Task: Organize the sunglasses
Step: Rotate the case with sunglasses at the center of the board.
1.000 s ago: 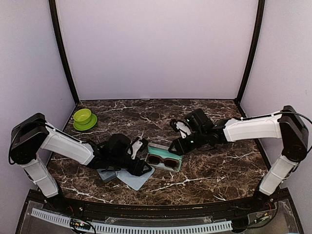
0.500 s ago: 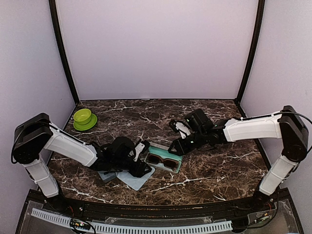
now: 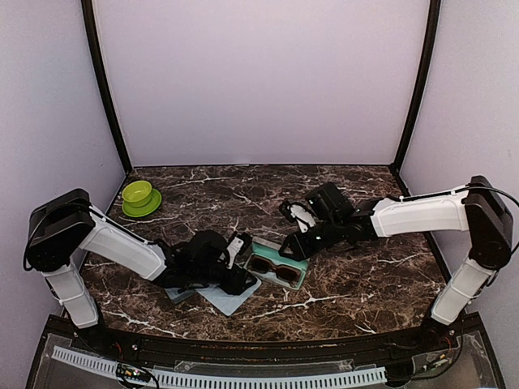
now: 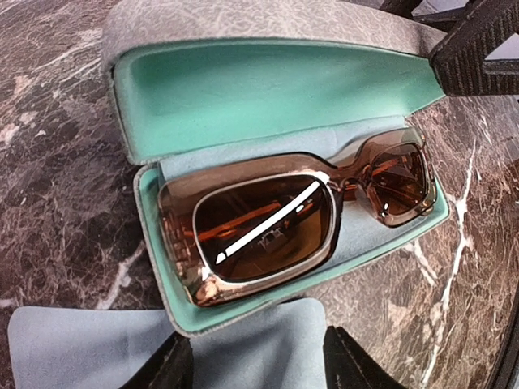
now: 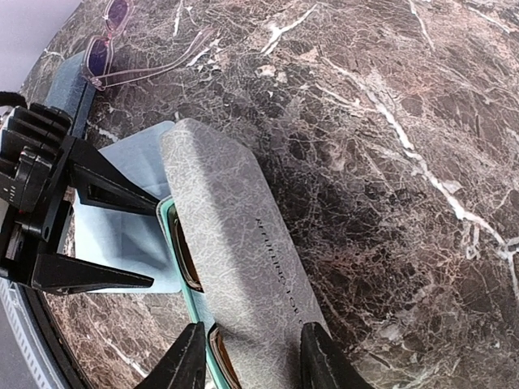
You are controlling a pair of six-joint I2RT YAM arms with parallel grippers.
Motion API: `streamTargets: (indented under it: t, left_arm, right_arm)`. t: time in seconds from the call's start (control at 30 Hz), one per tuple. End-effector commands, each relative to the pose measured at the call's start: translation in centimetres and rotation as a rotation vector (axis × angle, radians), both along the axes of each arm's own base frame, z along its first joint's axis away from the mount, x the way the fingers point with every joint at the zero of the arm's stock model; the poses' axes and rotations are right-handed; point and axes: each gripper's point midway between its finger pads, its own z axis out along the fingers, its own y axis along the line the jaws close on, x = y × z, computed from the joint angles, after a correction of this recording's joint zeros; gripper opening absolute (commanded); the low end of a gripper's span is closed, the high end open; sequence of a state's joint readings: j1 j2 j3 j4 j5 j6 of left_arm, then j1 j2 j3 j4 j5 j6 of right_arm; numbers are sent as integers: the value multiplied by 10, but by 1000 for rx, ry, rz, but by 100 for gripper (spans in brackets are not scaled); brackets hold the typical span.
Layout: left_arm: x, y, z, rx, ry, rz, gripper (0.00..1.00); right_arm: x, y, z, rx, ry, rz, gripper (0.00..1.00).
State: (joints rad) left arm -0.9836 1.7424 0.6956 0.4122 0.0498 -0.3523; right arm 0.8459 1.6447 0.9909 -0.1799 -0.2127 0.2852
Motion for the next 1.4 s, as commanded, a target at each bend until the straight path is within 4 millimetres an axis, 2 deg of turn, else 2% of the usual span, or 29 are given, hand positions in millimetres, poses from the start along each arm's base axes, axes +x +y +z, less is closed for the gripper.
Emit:
streamTargets:
  t: [0.0, 0.17, 0.5, 1.03, 1.37]
  left_arm:
    - [2, 1, 0, 10, -2, 59, 58]
    - [3, 7, -6, 58, -26, 98, 61]
    - [-1, 6, -16, 108, -64, 142, 61]
    - [1, 1, -19, 140, -93, 165, 61]
    - [3, -1, -21, 142, -85, 191, 61]
  right_arm:
    - [-9, 2, -7, -16, -4, 19, 39]
    - [-13, 0, -9, -37, -13, 13, 37]
    - [-20, 4, -8, -69, -62, 2, 35]
    - [-27, 12, -2, -127, -152, -6, 38]
    - [-38, 25, 2, -144, -199, 32, 39]
